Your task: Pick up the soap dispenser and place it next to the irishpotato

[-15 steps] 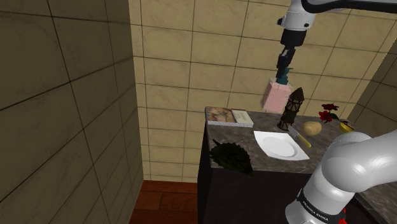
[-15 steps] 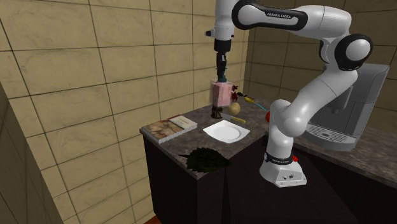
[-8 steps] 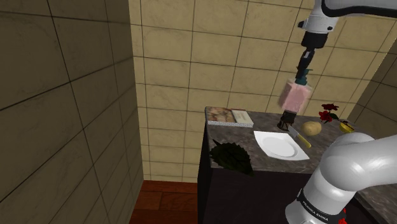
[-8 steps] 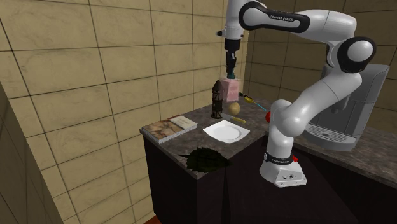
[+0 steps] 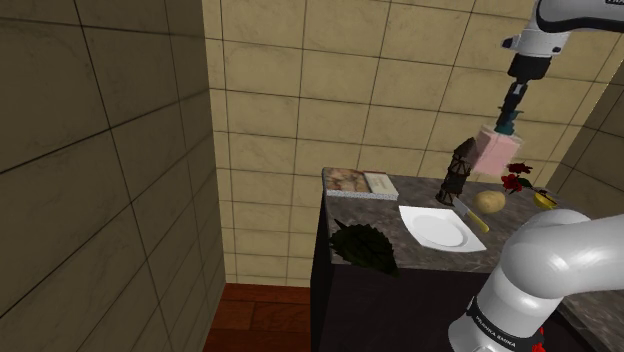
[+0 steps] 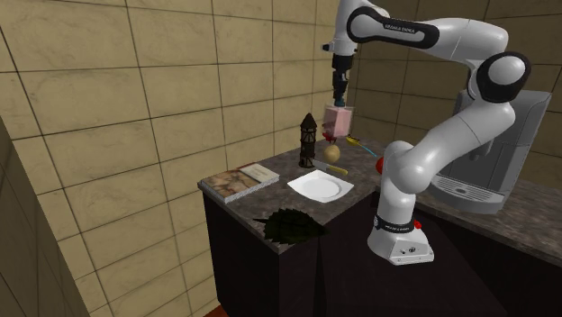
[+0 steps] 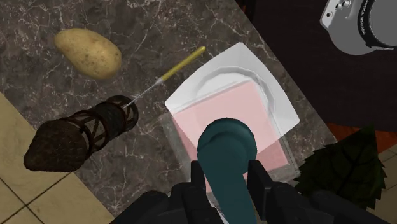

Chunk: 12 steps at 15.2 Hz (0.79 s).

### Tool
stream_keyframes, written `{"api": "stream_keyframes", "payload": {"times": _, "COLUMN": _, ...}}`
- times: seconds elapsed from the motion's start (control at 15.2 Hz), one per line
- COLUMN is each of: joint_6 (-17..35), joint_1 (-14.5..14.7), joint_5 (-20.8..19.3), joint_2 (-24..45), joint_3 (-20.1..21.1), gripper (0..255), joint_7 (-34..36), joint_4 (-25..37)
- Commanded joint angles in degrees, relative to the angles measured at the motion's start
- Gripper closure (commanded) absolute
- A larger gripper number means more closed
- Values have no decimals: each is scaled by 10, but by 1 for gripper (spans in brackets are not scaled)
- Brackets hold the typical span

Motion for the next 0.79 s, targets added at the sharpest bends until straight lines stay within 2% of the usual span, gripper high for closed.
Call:
{"api": "stream_keyframes", "payload": {"times": 0.0, "joint_6": 0, "joint_1": -4, "joint_5": -15, "joint_2": 0, "joint_3": -24, "gripper": 255, "joint_7": -27, "joint_4": 10}}
{"api": "stream_keyframes", "payload": {"times": 0.4, "joint_6": 6, "joint_1": -6, "joint_5": -57, "joint_2": 16, "joint_3": -105, "gripper": 255, "joint_7": -110, "joint_4": 57}}
{"api": "stream_keyframes", "payload": {"times": 0.73, "joint_6": 15, "joint_1": 7, "joint_5": -83, "joint_2": 42, "joint_3": -180, "gripper": 255, "joint_7": -179, "joint_4": 112}}
